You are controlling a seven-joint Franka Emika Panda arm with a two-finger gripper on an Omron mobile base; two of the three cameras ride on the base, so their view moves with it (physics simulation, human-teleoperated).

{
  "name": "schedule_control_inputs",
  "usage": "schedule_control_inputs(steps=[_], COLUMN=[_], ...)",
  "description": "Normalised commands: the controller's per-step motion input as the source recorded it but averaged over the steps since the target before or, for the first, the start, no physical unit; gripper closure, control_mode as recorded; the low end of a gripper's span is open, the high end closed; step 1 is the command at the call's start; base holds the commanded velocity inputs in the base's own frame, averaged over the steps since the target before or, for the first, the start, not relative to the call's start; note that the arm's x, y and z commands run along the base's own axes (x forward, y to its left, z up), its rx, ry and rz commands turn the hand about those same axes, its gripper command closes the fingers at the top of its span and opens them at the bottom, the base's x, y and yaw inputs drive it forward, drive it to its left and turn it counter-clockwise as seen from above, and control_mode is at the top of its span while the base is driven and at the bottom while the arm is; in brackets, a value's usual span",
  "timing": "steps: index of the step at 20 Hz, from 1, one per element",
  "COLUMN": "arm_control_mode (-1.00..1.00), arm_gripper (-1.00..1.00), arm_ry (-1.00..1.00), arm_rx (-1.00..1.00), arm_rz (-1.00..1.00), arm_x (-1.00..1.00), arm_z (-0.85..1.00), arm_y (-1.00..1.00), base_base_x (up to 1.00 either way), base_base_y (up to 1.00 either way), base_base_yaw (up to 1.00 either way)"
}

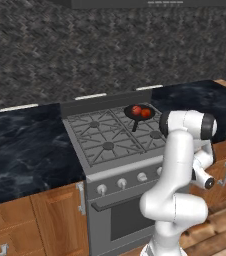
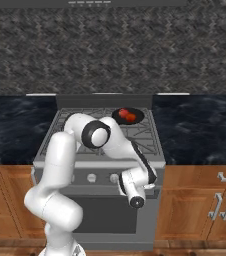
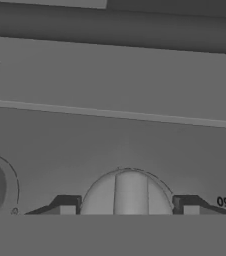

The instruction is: Place the pan on the rear right burner on the stove. Then place the tomato and the onion in the pan and turn on the rear right burner.

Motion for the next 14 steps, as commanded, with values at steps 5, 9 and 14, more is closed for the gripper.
schedule_control_inputs(steps=[5, 9, 14], arm_control_mode=[-1.0, -1.0, -1.0], arm_gripper=[1.0, 1.0, 1.0], arm_ry=[-0.24, -0.59, -0.53], arm_rx=[-0.4, -0.47, -0.4], arm_rz=[0.16, 0.0, 0.02], arm_x=[-0.38, -0.5, -0.39], arm_z=[-0.17, -0.13, -0.08], arm_y=[0.02, 0.11, 0.01], base_base_x=[0.0, 0.0, 0.0], base_base_y=[0.0, 0.0, 0.0], base_base_yaw=[0.0, 0.0, 0.0])
